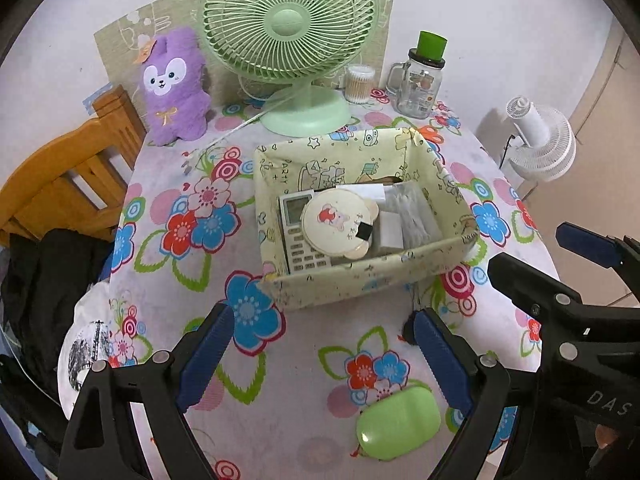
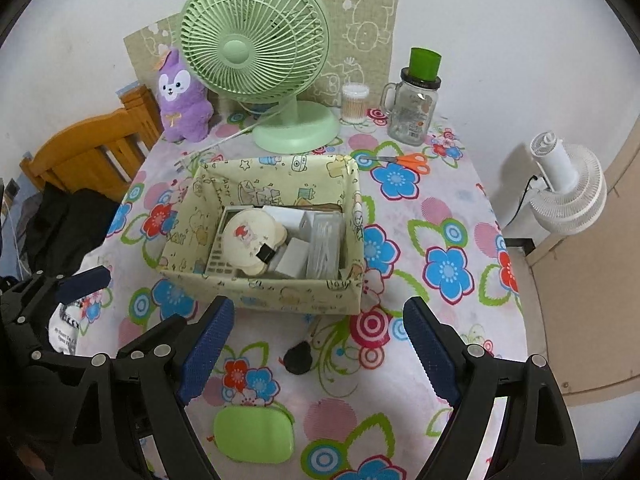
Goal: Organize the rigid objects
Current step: 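Withdraw both tools from the fabric box toward the green case and key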
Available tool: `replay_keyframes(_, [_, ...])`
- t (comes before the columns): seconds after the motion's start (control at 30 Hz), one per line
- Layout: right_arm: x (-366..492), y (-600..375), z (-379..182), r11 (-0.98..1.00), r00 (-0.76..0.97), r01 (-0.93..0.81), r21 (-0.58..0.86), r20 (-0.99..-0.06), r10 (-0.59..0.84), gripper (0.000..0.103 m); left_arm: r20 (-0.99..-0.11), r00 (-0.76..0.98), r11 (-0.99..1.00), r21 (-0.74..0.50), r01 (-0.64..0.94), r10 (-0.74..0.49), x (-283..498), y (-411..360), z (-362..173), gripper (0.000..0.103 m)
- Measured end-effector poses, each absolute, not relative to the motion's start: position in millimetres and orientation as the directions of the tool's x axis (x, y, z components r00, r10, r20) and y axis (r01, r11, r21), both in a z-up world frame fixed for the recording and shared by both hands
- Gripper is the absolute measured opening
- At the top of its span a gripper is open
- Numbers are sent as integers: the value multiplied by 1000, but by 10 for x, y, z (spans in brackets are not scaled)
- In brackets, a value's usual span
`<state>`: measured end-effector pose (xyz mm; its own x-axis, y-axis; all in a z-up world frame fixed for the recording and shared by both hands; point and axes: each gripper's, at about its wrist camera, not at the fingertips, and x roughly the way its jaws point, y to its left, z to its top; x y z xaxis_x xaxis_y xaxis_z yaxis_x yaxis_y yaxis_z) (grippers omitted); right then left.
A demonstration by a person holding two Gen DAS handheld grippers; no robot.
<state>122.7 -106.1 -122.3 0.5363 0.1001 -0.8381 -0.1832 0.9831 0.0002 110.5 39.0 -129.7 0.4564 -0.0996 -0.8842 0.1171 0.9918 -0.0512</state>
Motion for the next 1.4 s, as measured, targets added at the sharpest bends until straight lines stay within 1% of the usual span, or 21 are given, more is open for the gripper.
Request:
replay_keyframes(0.23, [1042, -1077, -1206, 984, 558, -176, -11, -825, 90, 88, -875, 468, 989, -68, 134, -123, 921, 416, -1278, 94])
replay_keyframes(0.5, [925, -1193, -1312, 989, 550, -148, -3, -832, 80, 88, -881, 457, 990, -79, 119, -125, 761, 341, -1378, 94])
replay_keyframes(0.6, [907, -1235, -1349, 988, 550, -155, -6, -831, 81, 88, -884, 443, 988, -109, 109, -146, 720, 315, -1430, 98])
replay_keyframes(0.67, [889, -1262, -1376, 984, 552, -176, -2, -829, 97, 88, -881, 445, 987, -131, 95, -159, 699, 298, -1452, 100])
replay_keyframes(0.77, [894, -1308, -1422, 981, 542, -196, 1, -834, 109, 88, -888, 440, 991, -120, 66, -137, 669, 238, -1492, 101])
replay_keyframes(0.83, [896, -1337, -1452, 977, 531, -211, 15, -838, 128, 88, -887, 439, 990, -133, 54, -143, 641, 200, -1526, 101])
replay_keyframes(1.13, [916, -1411, -1694, 953, 501, -303, -3, -851, 156, 88, -912, 397, 991, -126, -37, -101, 558, 68, -1797, 101])
replay_keyframes(1.23, [921, -1432, -1776, 948, 492, -317, -1, -855, 164, 88, -917, 383, 987, -148, -57, -115, 535, 24, -1897, 101])
replay_keyframes(1.4, [943, -1449, -1959, 945, 473, -328, 9, -864, 173, 88, -923, 371, 982, -153, -114, -101, 486, -17, -2050, 101])
